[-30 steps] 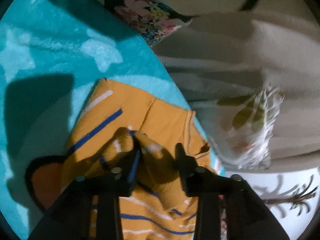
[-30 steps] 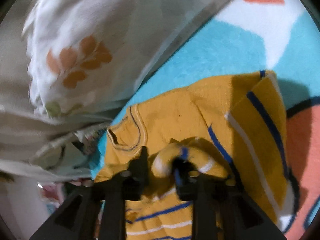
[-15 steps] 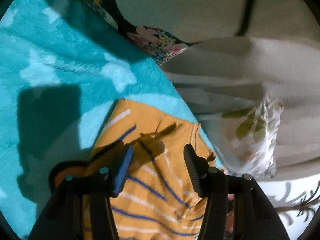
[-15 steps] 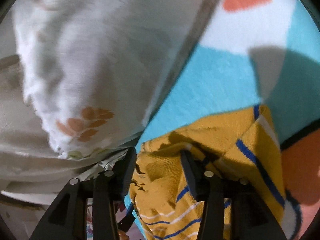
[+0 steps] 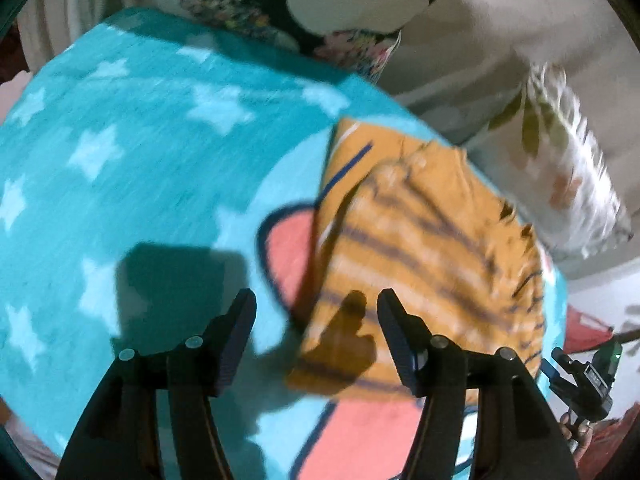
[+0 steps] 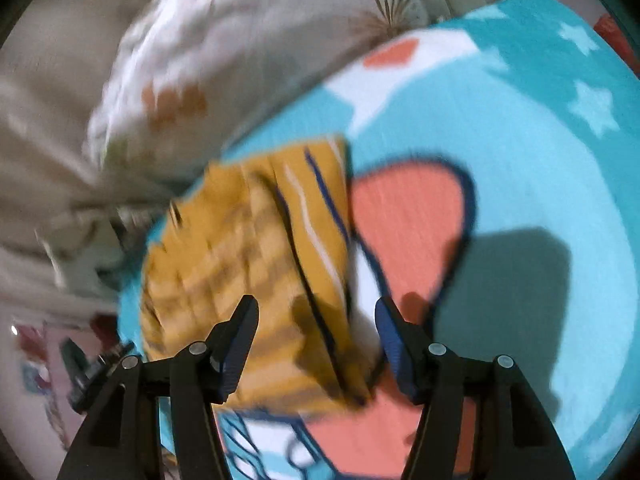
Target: Fold small clothes
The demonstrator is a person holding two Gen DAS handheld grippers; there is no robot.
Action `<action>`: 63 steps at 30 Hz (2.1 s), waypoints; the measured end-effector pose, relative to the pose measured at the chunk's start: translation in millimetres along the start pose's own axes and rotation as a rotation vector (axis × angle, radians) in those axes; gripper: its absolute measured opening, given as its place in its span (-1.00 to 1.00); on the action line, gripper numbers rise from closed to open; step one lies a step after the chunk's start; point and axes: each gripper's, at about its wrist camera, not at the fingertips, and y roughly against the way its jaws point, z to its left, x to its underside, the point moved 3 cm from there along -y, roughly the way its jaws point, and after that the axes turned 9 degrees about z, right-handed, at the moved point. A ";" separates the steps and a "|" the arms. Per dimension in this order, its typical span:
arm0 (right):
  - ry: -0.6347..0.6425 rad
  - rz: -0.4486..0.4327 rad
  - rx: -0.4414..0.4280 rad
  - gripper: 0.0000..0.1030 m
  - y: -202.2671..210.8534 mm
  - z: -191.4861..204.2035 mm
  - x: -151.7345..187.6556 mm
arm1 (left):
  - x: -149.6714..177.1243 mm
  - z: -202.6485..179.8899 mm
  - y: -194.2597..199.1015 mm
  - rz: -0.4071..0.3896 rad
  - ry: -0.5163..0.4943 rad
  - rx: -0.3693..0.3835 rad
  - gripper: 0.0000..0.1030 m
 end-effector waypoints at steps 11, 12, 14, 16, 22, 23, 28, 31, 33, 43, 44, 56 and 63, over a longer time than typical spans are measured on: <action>0.025 0.001 0.091 -0.91 -14.6 -11.1 22.2 | 52.1 15.9 11.9 -0.018 0.099 0.015 0.20; 0.016 -0.006 0.119 -0.91 -11.8 -15.6 19.7 | 55.2 17.2 15.3 -0.026 0.099 0.008 0.20; 0.020 -0.006 0.163 -0.91 -8.6 -24.2 16.1 | 61.6 20.0 20.9 -0.033 0.105 -0.007 0.20; 0.047 0.010 0.177 -0.90 -13.5 -22.0 15.2 | 68.3 21.9 25.8 -0.038 0.105 -0.030 0.20; 0.026 0.022 0.131 -0.66 -27.4 -27.3 10.5 | 79.7 21.9 29.1 -0.032 0.055 -0.137 0.21; 0.027 0.020 0.117 -0.56 -25.0 -29.9 11.9 | 79.1 21.2 27.0 -0.028 0.047 -0.144 0.22; -0.006 -0.034 0.099 -0.26 7.6 -40.8 23.6 | 59.5 12.0 4.0 -0.001 0.003 -0.113 0.23; -0.010 -0.084 0.135 -0.26 31.2 -36.0 27.4 | 39.6 3.2 -17.1 0.017 -0.032 -0.086 0.23; -0.001 -0.117 0.152 -0.26 42.9 -23.7 27.6 | 27.0 -2.0 -30.5 0.035 -0.051 -0.065 0.23; 0.181 -0.068 0.106 -0.26 -16.9 133.6 0.5 | 22.8 12.0 -17.4 0.082 -0.141 0.020 -0.88; 0.209 -0.049 0.080 -0.26 -31.9 155.3 -2.2 | 23.8 13.5 -14.8 0.083 -0.140 0.040 -0.87; 0.420 0.191 0.213 -0.41 -240.2 308.4 -26.7 | 22.9 45.4 19.6 0.072 -0.129 0.089 -0.33; 0.588 0.138 0.274 -0.29 -263.5 356.8 -27.3 | 23.6 47.2 19.4 0.101 -0.141 0.109 -0.30</action>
